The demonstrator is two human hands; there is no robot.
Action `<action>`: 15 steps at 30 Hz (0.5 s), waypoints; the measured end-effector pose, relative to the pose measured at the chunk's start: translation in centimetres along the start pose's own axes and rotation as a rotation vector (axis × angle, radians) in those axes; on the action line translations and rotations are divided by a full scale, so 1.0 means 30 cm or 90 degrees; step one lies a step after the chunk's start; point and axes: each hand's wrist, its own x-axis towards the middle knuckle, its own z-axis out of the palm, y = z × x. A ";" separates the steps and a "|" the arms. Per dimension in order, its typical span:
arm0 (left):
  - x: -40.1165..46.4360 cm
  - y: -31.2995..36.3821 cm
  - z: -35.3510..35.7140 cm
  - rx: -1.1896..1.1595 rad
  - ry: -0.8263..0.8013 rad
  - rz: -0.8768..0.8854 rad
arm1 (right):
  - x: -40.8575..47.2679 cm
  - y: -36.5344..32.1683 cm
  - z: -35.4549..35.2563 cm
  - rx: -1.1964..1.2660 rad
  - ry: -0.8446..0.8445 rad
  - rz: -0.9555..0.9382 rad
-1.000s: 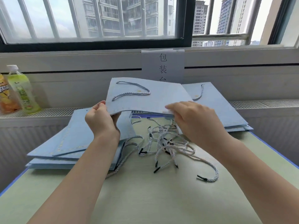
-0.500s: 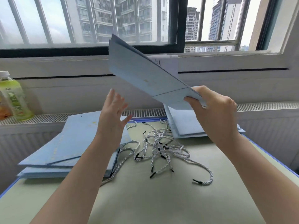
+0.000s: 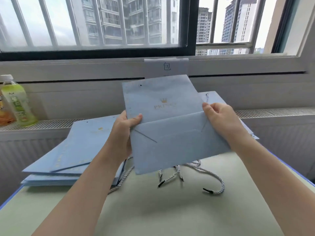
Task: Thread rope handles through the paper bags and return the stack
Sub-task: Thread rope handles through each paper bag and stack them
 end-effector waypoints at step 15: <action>0.021 -0.130 0.009 0.841 0.072 0.078 | 0.019 0.094 -0.040 -0.333 0.058 0.095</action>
